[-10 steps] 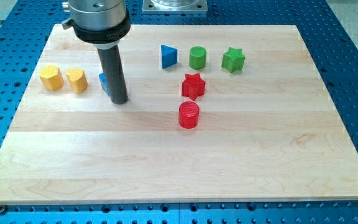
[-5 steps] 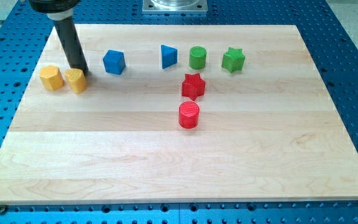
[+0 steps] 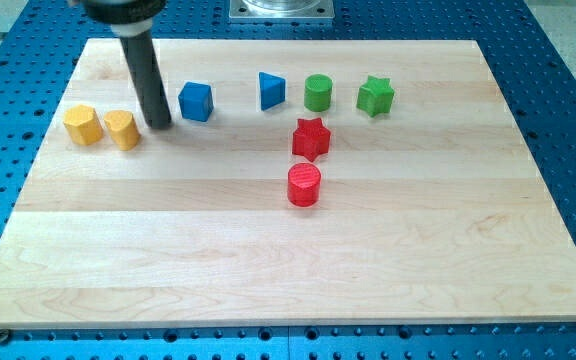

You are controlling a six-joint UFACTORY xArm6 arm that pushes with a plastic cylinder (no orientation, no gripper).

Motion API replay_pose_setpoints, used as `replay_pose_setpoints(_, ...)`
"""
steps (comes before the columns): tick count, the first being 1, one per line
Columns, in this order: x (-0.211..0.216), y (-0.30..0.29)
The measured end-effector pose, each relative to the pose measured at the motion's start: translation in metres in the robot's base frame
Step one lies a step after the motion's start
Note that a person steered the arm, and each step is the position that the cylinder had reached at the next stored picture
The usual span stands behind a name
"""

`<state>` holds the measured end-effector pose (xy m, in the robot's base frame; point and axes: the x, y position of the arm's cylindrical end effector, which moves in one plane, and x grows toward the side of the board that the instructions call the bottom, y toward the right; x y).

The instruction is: Place the cube in a horizontal line

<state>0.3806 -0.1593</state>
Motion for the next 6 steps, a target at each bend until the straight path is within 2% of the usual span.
replay_pose_setpoints(2,-0.028,0.043)
replay_pose_setpoints(4,-0.032,0.053)
replay_pose_setpoints(5,-0.030,0.057)
replay_pose_setpoints(6,-0.003,0.068)
